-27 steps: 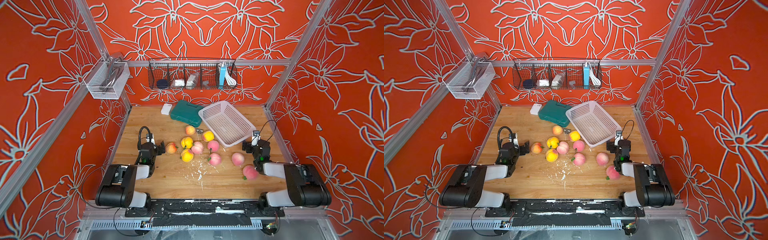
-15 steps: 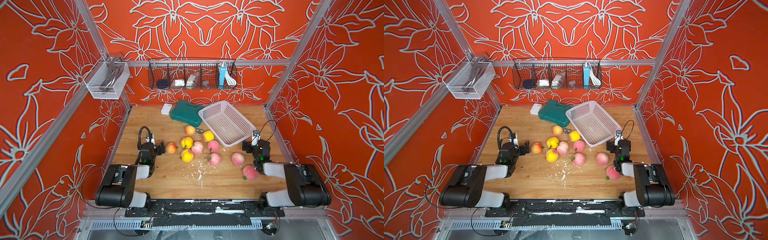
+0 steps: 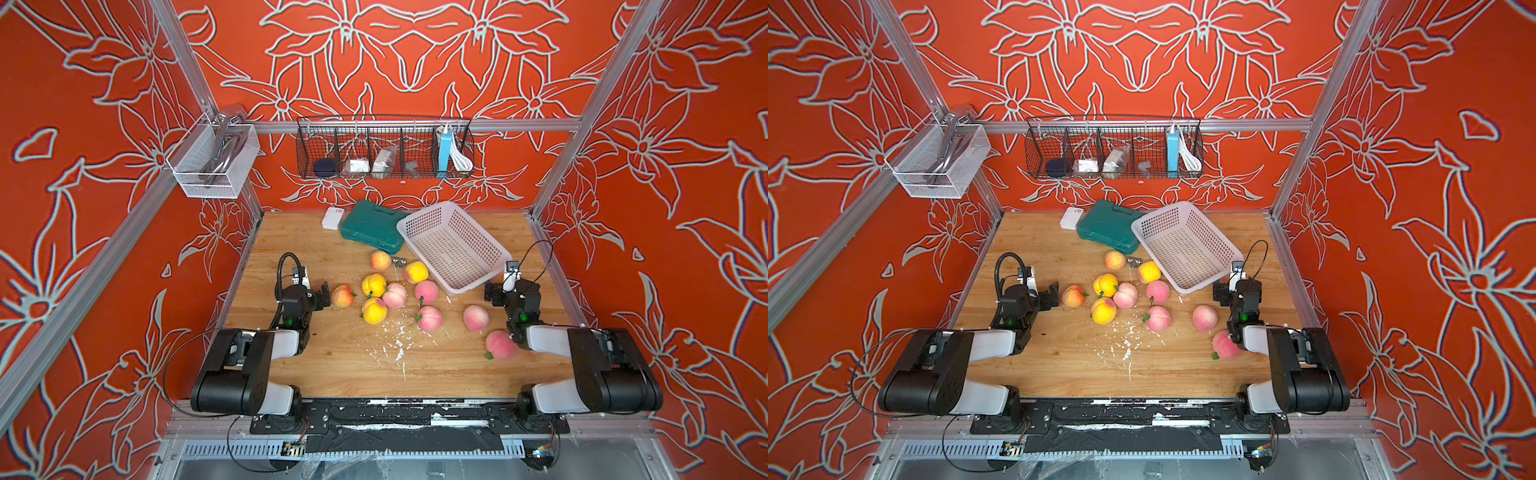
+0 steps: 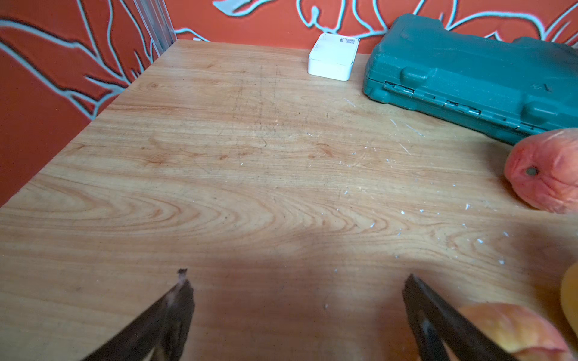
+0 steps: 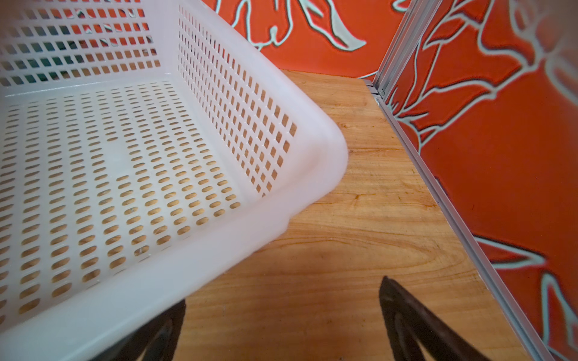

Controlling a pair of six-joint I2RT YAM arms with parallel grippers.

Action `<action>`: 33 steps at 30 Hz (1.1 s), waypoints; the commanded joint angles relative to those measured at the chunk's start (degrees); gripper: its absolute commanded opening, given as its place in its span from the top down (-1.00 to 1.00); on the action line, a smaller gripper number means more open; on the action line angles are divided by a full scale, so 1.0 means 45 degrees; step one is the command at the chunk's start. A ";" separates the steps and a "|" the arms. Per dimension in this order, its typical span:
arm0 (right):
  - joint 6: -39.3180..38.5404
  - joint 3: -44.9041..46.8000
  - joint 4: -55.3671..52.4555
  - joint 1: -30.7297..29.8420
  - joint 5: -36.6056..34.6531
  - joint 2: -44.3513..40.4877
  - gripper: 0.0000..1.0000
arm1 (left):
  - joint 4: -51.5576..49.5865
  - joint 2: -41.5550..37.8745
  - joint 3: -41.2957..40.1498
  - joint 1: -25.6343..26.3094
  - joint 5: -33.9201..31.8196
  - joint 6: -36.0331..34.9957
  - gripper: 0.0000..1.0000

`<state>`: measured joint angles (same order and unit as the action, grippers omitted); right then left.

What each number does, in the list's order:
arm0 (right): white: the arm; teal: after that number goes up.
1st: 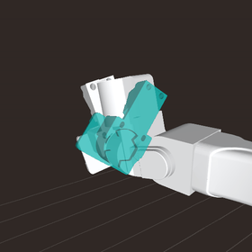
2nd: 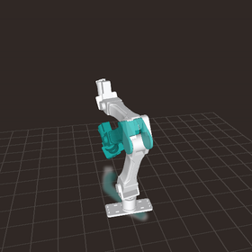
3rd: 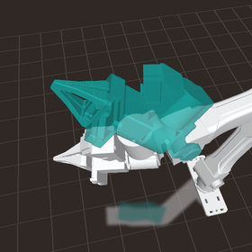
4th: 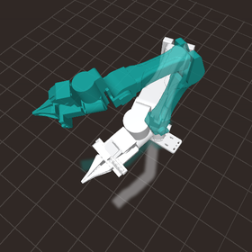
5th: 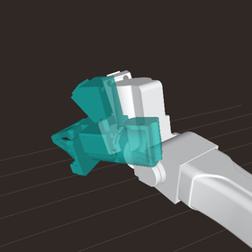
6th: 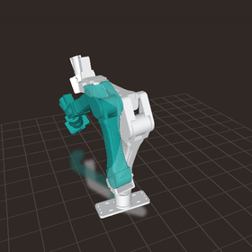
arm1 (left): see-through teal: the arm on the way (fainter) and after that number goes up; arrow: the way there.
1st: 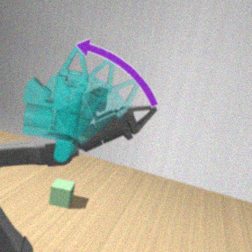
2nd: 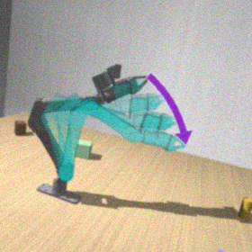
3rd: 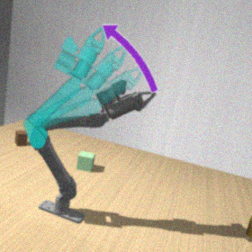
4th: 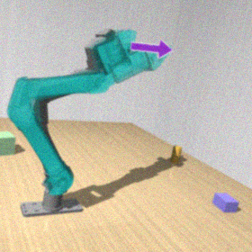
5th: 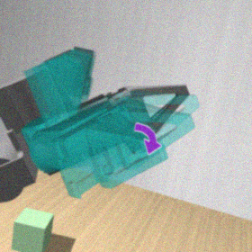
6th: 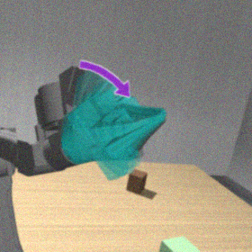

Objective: Put the peaches into the basket
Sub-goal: Pick up the peach from the center of the board.

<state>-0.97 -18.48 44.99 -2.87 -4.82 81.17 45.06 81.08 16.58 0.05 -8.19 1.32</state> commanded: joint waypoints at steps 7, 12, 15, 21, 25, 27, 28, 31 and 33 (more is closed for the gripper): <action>-0.0038 -0.0151 -0.0099 0.0113 0.0151 -0.0027 -0.98 | -0.0069 -0.0048 0.0241 -0.0050 0.0149 0.0036 -1.00; -0.0033 -0.0151 -0.0096 0.0126 0.0153 -0.0009 -0.98 | -0.0113 -0.0087 0.0231 -0.0217 0.0501 0.0059 -1.00; -0.0033 -0.0121 -0.0077 0.0126 0.0153 -0.0044 -0.98 | -0.0687 -0.0326 0.0523 -0.0208 0.0728 -0.0017 -1.00; 0.0449 -0.1064 -0.2749 0.0112 -0.1174 -0.1486 -0.98 | -0.4230 -0.2328 0.1456 -0.0209 0.0036 0.0131 -1.00; 0.0695 -0.1389 -0.4297 0.0111 -0.1385 -0.2896 -0.98 | -0.7575 -0.4391 0.2036 -0.0196 -0.1234 0.1178 -1.00; 0.1228 -0.1989 -0.6068 0.0111 -0.1409 -0.3634 -0.98 | -1.0095 -0.5299 0.2925 -0.0200 -0.2837 0.2520 -1.00; 0.1521 -0.2400 -0.7102 0.0121 -0.1390 -0.3960 -0.98 | -1.1087 -0.5915 0.3338 -0.0172 -0.2989 0.2793 -1.00; 0.1937 -0.3244 -0.9049 0.0112 -0.1125 -0.4877 -0.98 | -1.2813 -0.6650 0.4428 -0.0025 -0.2326 0.3557 -1.00; 0.2133 -0.3603 -0.9860 0.0113 -0.0901 -0.5583 -0.98 | -1.4306 -0.6798 0.5306 0.0127 -0.2307 0.4428 -1.00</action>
<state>5.39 -32.45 11.70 -2.85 -9.39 59.18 -4.62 51.70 36.38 -0.12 -16.97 13.98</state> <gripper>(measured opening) 0.991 0.999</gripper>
